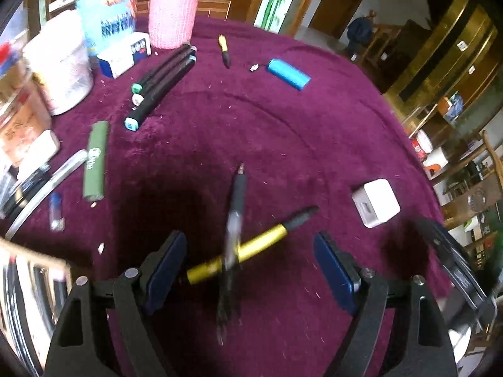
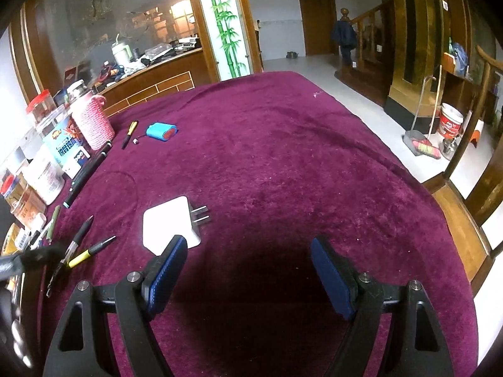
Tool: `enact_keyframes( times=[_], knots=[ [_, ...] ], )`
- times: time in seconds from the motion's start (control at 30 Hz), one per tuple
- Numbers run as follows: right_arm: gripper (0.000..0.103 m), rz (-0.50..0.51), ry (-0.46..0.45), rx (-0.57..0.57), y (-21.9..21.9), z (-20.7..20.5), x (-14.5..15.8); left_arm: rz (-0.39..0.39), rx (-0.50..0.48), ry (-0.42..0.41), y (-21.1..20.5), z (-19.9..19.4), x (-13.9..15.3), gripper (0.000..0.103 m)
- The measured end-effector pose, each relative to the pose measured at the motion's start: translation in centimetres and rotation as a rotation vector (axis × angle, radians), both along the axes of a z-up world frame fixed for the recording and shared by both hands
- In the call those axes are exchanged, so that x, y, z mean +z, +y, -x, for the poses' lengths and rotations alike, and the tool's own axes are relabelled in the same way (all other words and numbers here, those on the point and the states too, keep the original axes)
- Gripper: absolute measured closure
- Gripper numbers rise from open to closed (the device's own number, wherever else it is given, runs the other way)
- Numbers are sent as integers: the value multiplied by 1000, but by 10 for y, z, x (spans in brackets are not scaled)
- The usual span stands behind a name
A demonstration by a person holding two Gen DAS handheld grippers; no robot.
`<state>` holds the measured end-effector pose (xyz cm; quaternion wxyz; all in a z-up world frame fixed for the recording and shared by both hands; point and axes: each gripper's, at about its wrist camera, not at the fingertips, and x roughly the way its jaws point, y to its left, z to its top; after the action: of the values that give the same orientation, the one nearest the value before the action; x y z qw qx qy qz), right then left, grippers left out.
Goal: Organize rigid objects
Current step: 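Grasp the black clear-barrel pen with the left tool, then grasp the white square charger with the right tool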
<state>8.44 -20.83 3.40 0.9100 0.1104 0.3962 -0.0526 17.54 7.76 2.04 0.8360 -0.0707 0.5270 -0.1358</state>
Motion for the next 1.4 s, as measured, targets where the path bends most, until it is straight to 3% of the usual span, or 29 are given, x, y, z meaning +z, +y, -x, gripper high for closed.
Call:
enact_keyframes(
  times=[0.03, 0.1, 0.13, 0.17, 0.2, 0.33, 0.57, 0.83, 1.03, 1.17, 1.27, 1.4],
  knots=[
    [19, 0, 0, 2, 1, 0, 0, -33, -9, 15, -4, -5, -7, 33],
    [19, 0, 0, 4, 0, -1, 0, -106, -27, -23, -11, -4, -8, 60],
    [19, -2, 0, 5, 1, -1, 0, -100, -40, -28, -13, -2, -8, 69],
    [19, -4, 1, 6, 1, -1, 0, -69, -50, -19, -13, -1, -7, 90],
    [19, -3, 2, 6, 1, -1, 0, -61, -55, -18, -14, 2, -6, 93],
    [19, -6, 5, 6, 2, -2, 0, -110, -67, -53, -20, 15, -5, 93],
    [19, -24, 1, 12, 1, -3, -2, 36, -70, -106, -2, 48, 22, 93],
    [19, -59, -9, 37, 3, -2, -7, 221, -65, -224, 40, 118, 70, 93],
    [19, -131, -6, 76, 2, -2, -12, 277, -52, -293, 79, 172, 93, 93],
    [19, -218, 29, 67, 2, -7, -11, 292, -9, -305, 116, 200, 93, 93],
    [16, -189, 46, 80, 14, -14, -5, 290, 42, -295, 143, 213, 87, 93],
    [14, -66, 93, 105, 38, -35, -3, 296, 121, -264, 184, 230, 74, 93]
  ],
)
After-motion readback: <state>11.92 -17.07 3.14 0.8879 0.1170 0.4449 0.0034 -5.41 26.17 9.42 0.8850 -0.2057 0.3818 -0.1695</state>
